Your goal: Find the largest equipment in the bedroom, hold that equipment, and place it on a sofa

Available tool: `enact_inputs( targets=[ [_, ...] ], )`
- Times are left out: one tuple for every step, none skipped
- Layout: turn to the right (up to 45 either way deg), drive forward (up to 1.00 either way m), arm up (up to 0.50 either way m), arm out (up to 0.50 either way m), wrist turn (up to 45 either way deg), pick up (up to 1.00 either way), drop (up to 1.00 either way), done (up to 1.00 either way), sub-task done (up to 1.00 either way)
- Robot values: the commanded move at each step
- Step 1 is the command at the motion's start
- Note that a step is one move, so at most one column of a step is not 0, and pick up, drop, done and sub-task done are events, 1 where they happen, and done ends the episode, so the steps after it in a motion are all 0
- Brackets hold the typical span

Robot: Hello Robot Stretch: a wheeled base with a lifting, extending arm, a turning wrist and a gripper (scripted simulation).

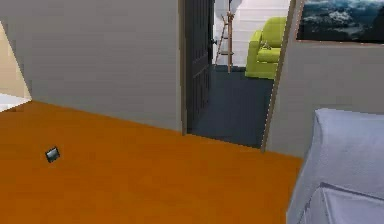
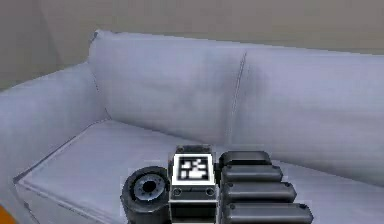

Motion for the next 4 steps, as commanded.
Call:
enact_inputs(
  targets=[
    [21.0,0.00,0.00,0.00,0.0,0.00,0.00,0.00,0.00],
    [0.0,0.25,0.00,0.00,0.0,0.00,0.00,0.00,0.00],
    [45.0,0.00,0.00,0.00,0.0,0.00,0.00,0.00,0.00],
    [45.0,0.00,0.00,0.00,0.0,0.00,0.00,0.00,0.00]
  ],
)
